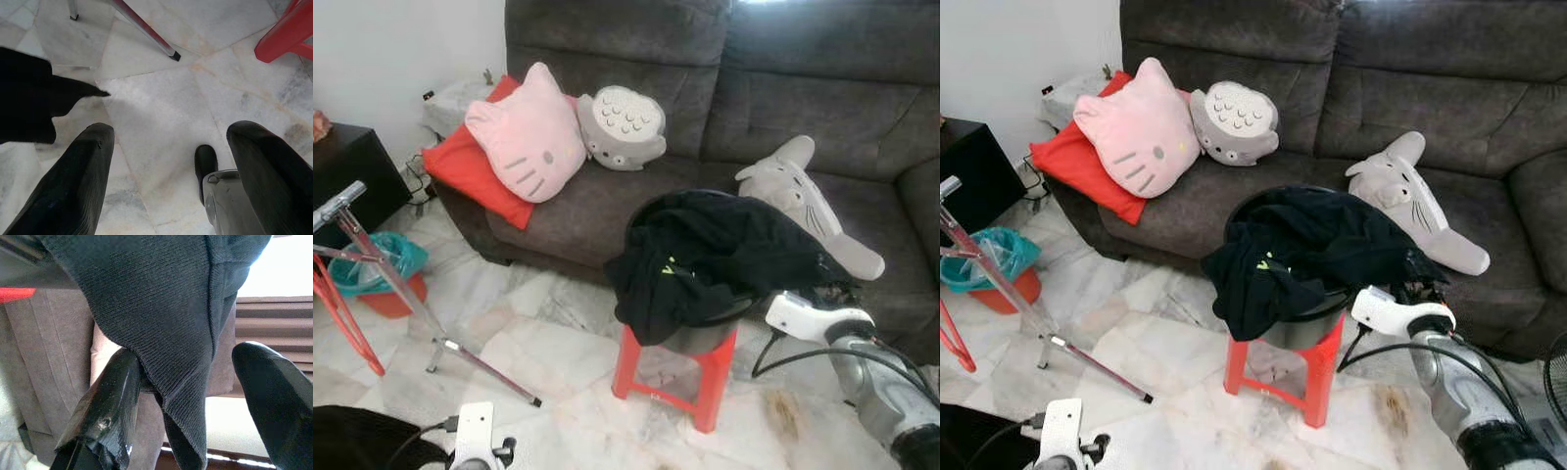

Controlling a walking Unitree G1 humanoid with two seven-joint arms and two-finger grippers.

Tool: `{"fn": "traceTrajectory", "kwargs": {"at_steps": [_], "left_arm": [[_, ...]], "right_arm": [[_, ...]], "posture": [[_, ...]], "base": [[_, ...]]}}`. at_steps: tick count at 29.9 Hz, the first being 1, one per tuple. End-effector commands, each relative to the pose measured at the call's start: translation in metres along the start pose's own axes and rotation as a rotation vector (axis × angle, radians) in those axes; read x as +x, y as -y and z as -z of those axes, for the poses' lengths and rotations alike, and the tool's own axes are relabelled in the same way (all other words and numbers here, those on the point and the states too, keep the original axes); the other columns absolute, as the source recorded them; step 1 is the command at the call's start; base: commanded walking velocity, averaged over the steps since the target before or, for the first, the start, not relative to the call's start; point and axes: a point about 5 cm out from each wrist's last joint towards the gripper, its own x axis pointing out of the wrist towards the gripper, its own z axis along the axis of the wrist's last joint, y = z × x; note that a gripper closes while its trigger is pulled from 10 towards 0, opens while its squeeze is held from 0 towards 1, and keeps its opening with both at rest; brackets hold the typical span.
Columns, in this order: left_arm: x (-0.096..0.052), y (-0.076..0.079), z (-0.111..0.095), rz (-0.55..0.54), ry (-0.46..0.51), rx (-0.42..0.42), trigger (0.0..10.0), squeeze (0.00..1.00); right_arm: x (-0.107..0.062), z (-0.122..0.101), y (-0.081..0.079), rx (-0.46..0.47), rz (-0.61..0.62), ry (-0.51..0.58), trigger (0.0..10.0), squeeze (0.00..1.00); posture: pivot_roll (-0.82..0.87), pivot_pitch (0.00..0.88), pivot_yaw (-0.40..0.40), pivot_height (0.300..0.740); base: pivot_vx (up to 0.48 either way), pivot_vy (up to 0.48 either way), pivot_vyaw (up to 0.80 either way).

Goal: Hang hanger

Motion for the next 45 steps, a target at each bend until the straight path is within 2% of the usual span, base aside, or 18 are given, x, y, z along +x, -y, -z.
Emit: {"fn": "traceTrajectory", "kwargs": {"at_steps": [1, 5, 11, 19, 24, 27, 39, 45], "left_arm": [[0.0, -0.002, -0.002, -0.008, 0.011, 0.008, 10.0, 0.0], [0.0, -0.002, -0.002, -0.007, 0.012, 0.011, 10.0, 0.0], [0.0, -0.001, -0.002, -0.004, 0.011, 0.012, 10.0, 0.0], [0.0, -0.002, -0.002, -0.009, 0.015, 0.009, 10.0, 0.0], [0.0, -0.002, -0.003, -0.012, 0.018, 0.007, 10.0, 0.0], [0.0, -0.002, -0.003, -0.011, 0.018, 0.008, 10.0, 0.0], [0.0, -0.001, -0.003, -0.011, 0.021, 0.006, 10.0, 0.0], [0.0, -0.001, -0.003, -0.009, 0.021, 0.006, 10.0, 0.0]], "right_arm": [[0.002, -0.006, -0.003, -0.003, -0.015, 0.02, 10.0, 0.0], [0.005, -0.009, -0.004, -0.002, -0.019, 0.027, 10.0, 0.0], [0.004, -0.013, -0.015, 0.003, -0.088, 0.023, 10.0, 0.0], [0.007, -0.011, -0.014, -0.012, -0.079, 0.025, 10.0, 0.0], [0.012, -0.008, 0.0, -0.029, 0.006, 0.01, 10.0, 0.0], [0.013, -0.007, 0.003, -0.028, 0.031, 0.01, 10.0, 0.0], [0.012, -0.021, -0.002, -0.006, 0.037, 0.06, 10.0, 0.0], [0.013, -0.023, 0.008, -0.006, 0.113, 0.086, 10.0, 0.0]], "posture": [[-0.1, 0.0, 0.026, 0.728], [-0.1, 0.0, 0.026, 0.728], [-0.09, 0.0, 0.024, 0.728], [-0.09, 0.0, 0.025, 0.728], [-0.08, 0.0, 0.022, 0.728], [-0.09, 0.0, 0.024, 0.728], [-0.08, 0.0, 0.023, 0.728], [-0.08, 0.0, 0.023, 0.728]], "base": [[0.0, 0.0, 0.0], [0.0, 0.0, 0.0], [0.0, 0.0, 0.0], [0.0, 0.0, 0.0], [0.0, 0.0, 0.0], [0.0, 0.0, 0.0], [0.0, 0.0, 0.0], [0.0, 0.0, 0.0]]}}
